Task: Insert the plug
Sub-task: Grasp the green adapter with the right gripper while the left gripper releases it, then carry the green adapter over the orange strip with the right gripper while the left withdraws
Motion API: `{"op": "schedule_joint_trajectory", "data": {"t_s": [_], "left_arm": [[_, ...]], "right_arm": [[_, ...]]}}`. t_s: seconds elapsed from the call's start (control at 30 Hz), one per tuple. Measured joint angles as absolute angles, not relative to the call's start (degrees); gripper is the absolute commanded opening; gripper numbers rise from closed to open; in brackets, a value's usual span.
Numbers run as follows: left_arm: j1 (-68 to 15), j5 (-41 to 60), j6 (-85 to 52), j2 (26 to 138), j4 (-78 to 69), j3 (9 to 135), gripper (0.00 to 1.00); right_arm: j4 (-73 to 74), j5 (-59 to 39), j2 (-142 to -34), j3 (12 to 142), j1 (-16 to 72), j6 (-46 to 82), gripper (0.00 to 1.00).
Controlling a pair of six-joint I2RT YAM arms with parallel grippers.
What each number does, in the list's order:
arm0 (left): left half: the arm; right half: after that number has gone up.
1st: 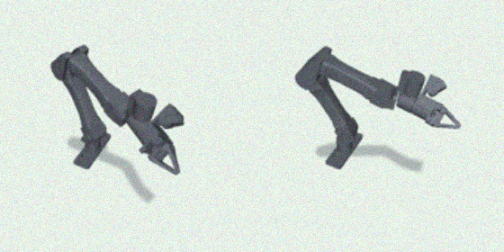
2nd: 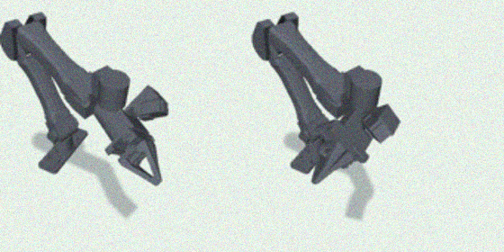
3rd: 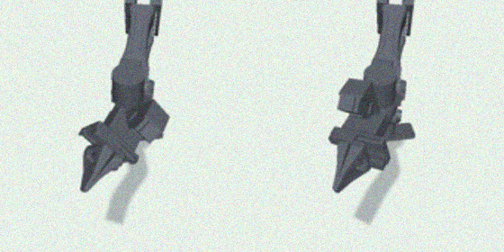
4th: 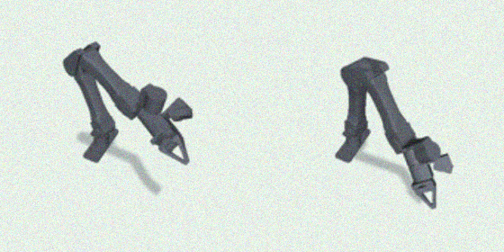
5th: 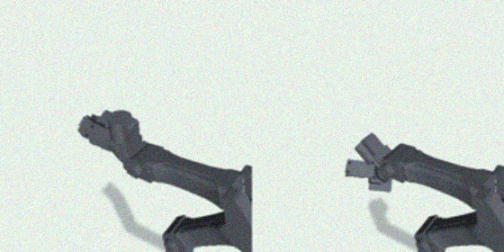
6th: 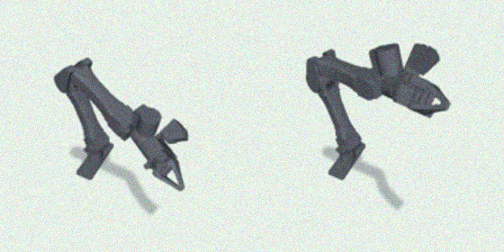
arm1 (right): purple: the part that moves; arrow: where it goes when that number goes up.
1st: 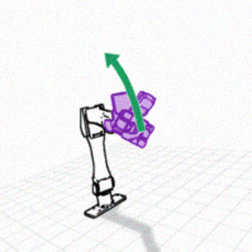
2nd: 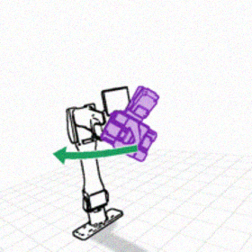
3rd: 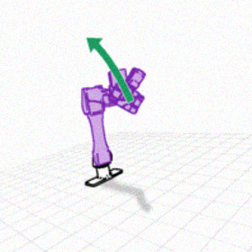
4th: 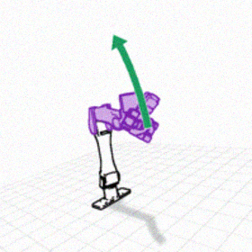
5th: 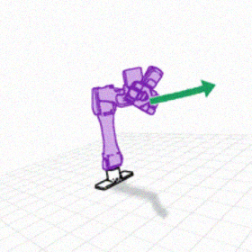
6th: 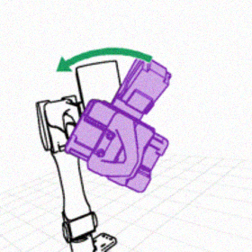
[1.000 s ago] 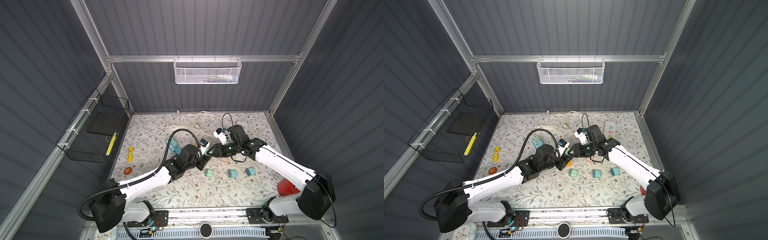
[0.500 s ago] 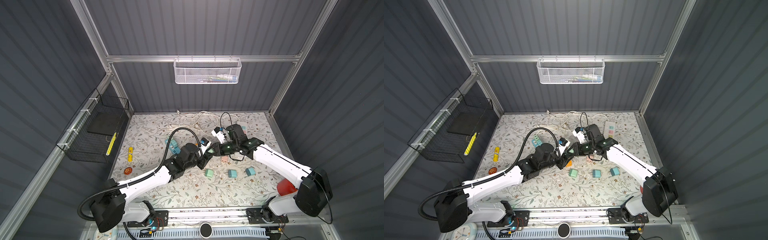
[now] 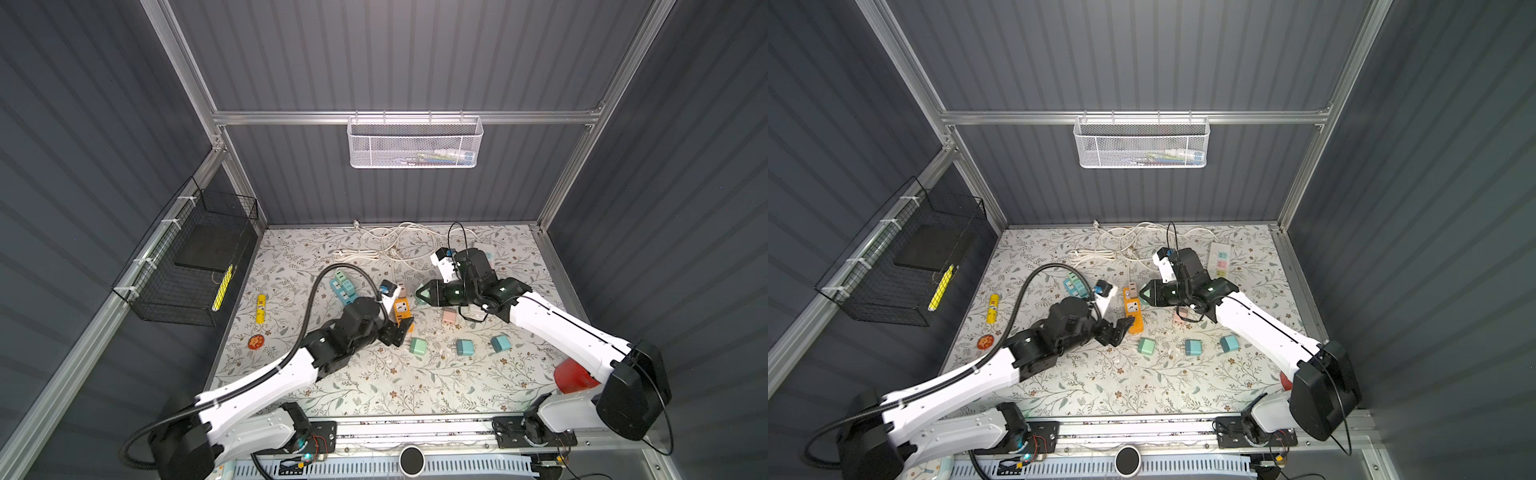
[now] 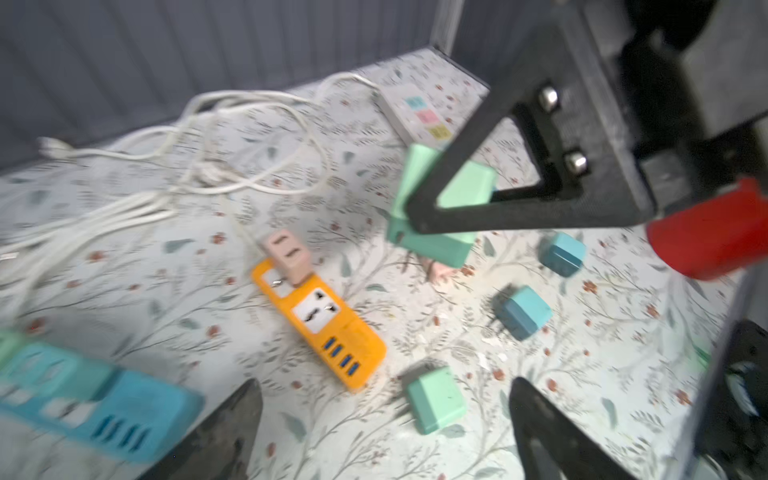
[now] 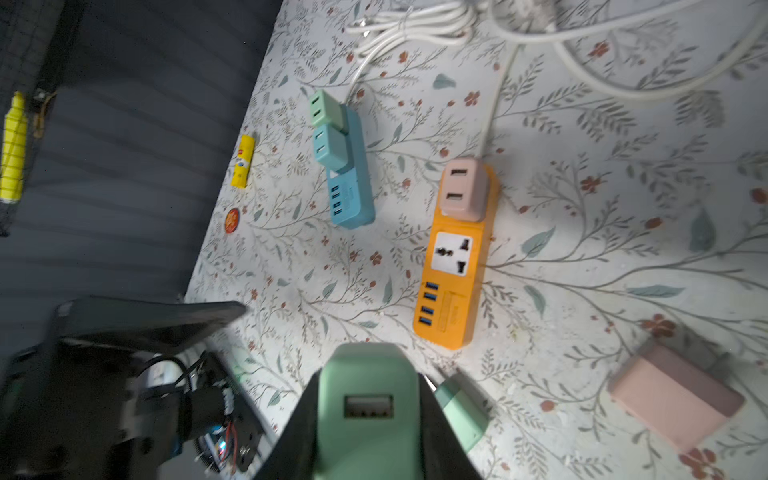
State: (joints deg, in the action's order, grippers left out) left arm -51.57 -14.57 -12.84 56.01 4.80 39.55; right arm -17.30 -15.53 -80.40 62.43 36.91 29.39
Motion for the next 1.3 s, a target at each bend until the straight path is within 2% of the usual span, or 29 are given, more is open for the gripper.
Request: {"op": "schedule_joint_trajectory", "data": {"t_s": [0.13, 0.3, 0.63, 1.3], "left_arm": [[-51.62, -29.41, -24.62, 44.97, 8.64, 32.82, 0.96], [-51.44, -36.64, -34.24, 45.15, 13.08, 29.45, 0.97], [-51.46, -37.52, -36.75, 51.96, 13.76, 29.41, 0.98], [-51.46, -37.95, -39.29, 48.47, 14.87, 28.84, 0.98]], "right_arm": [[-11.90, -4.47, -82.81, 59.29, 43.18, 28.75, 0.18], [-4.91, 5.48, -88.68, 55.16, 47.40, 28.71, 0.17], [1.91, 12.27, -98.32, 55.61, 47.62, 28.45, 0.16], [2.11, 16.49, -104.44, 62.11, 47.64, 28.08, 0.15]]}}
